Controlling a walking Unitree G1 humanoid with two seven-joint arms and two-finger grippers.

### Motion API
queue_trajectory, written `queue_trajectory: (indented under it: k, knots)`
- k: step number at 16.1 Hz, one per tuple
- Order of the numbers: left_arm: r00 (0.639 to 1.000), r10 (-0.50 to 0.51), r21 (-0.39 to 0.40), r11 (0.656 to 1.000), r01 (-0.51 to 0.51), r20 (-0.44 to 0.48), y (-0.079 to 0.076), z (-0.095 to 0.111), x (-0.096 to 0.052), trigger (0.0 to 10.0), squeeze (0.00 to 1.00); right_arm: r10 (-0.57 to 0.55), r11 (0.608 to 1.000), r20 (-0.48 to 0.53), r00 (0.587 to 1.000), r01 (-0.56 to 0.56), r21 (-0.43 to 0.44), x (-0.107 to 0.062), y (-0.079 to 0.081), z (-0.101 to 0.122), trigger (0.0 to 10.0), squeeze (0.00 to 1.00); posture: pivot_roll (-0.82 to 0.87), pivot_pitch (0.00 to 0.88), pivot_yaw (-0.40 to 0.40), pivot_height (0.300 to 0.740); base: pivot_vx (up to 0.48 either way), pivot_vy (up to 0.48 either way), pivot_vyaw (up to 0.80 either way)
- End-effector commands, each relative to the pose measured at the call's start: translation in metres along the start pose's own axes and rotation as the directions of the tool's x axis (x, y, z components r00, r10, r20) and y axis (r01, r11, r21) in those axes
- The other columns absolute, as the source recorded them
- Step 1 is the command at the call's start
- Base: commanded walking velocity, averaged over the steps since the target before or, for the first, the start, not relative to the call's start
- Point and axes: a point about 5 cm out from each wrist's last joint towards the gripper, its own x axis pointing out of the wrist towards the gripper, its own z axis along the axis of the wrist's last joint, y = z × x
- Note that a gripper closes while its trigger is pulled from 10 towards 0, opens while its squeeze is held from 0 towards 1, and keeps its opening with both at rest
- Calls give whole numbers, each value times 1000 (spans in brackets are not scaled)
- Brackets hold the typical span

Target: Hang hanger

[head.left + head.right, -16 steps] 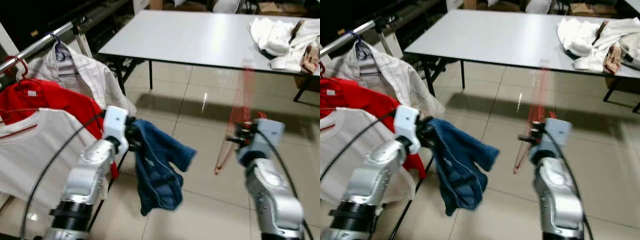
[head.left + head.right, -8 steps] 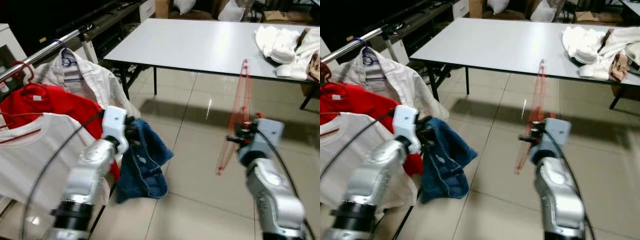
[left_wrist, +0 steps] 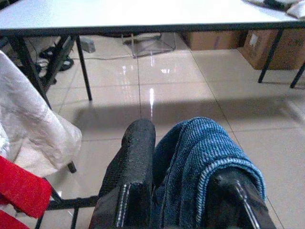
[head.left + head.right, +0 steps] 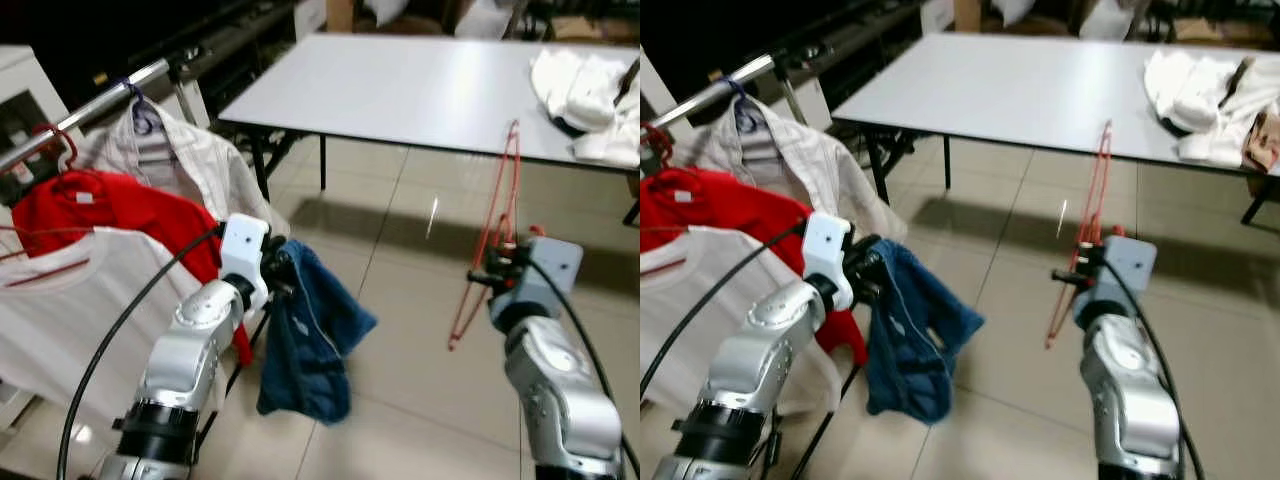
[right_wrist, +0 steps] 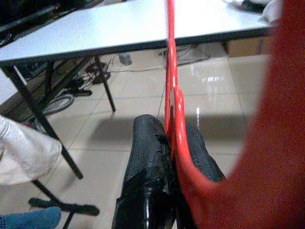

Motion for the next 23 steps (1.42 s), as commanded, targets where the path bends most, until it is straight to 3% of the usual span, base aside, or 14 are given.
queue_trajectory:
  k: [1,23]
  knots:
    - [999,32,20,999,-33,28,10,8,-4,10000,0,31,999,7,999,-32,14,0,10,1,10000,0,-79,0,71,740,270,0,0]
    - [999,24,21,999,-25,28,10,8,-4,10000,0,28,999,5,1000,-28,24,0,10,0,10000,0,-80,0,74,740,266,0,0]
